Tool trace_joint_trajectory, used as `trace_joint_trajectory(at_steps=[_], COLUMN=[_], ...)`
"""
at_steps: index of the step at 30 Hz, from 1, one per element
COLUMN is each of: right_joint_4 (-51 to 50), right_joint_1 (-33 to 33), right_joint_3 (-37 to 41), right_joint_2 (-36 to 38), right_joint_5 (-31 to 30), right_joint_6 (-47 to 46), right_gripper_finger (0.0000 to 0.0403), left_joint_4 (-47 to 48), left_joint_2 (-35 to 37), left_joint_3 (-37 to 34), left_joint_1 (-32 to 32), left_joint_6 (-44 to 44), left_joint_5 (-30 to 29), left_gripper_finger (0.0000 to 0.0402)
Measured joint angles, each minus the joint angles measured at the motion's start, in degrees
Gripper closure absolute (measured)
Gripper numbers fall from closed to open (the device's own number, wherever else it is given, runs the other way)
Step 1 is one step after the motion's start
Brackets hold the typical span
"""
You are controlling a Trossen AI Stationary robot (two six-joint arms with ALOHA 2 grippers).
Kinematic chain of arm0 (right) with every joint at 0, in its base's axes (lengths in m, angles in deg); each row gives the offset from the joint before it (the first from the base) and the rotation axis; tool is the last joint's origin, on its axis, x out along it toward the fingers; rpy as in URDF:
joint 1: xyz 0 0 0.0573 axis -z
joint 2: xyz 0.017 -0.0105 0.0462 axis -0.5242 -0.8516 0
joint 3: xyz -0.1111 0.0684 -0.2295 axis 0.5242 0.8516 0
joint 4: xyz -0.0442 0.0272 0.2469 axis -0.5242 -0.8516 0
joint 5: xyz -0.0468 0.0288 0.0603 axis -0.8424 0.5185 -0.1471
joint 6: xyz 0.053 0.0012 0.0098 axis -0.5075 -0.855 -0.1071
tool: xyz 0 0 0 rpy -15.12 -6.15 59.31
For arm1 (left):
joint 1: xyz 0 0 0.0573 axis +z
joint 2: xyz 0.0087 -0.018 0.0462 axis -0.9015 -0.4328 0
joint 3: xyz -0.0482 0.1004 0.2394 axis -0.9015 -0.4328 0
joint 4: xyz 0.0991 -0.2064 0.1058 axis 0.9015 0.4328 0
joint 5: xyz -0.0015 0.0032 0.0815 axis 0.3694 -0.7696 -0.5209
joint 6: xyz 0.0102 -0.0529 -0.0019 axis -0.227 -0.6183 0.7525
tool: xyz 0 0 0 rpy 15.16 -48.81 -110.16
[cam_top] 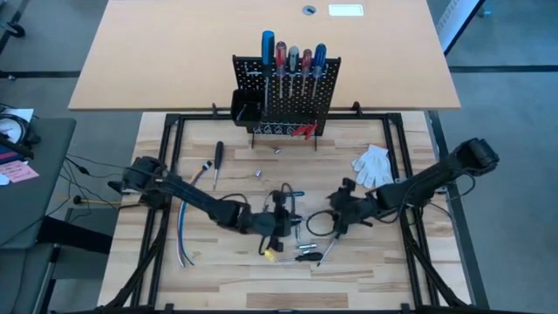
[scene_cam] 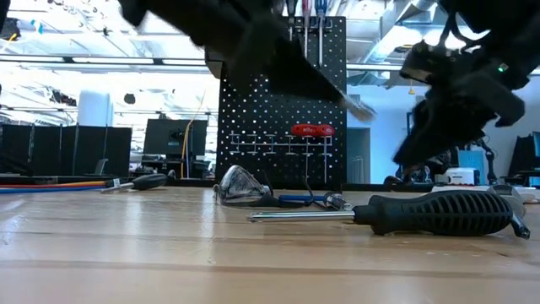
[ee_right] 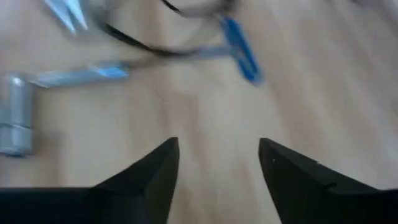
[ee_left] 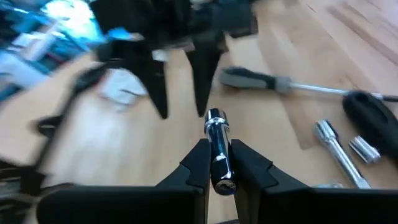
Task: Hang tools onto peg board
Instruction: Put the silver extension bar into the black bin on the black pegboard
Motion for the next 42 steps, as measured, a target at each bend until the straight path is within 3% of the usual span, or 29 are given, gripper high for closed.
trace_joint_trajectory(at_steps=[4, 9, 16, 23, 29, 32, 38, 42], right_joint_4=[-6.3, -6.0, -6.1, -6.2, -6.2, -6.2, -6.2, -6.2], right_joint_1=[1.0, 0.9, 0.9, 0.9, 0.9, 0.9, 0.9, 0.9], right_joint_3=[-0.2, -0.3, -0.3, -0.3, -0.3, -0.3, -0.3, -0.2], right_joint_2=[3.3, 4.7, 4.4, 4.4, 4.4, 4.4, 4.4, 4.4], right_joint_5=[-2.8, -2.9, -2.9, -2.9, -2.8, -2.8, -2.8, -2.8], right_joint_6=[-3.5, -3.6, -3.7, -3.7, -3.7, -3.7, -3.7, -3.7], right_gripper_finger=[0.0157, 0.0166, 0.0178, 0.0182, 0.0182, 0.0182, 0.0182, 0.0182], left_joint_4=[4.9, 9.4, 9.5, 9.4, 9.8, 12.0, 28.1, 32.8], left_joint_2=[6.1, 14.6, 24.1, 30.1, 32.8, 32.9, 32.7, 32.6], left_joint_3=[0.0, 0.0, 0.1, 0.1, 0.1, 0.5, 4.4, 5.8], left_joint_1=[-3.6, -6.5, -1.5, 9.1, 16.8, 18.9, 22.5, 24.3], left_joint_6=[1.6, 5.3, 12.6, 17.7, 15.9, 13.2, -0.1, -4.6], left_joint_5=[-14.6, -36.1, -46.9, -47.2, -38.5, -34.6, -30.0, -28.5], left_gripper_finger=[0.0372, 0.0372, 0.0372, 0.0372, 0.0372, 0.0372, 0.0349, 0.0342])
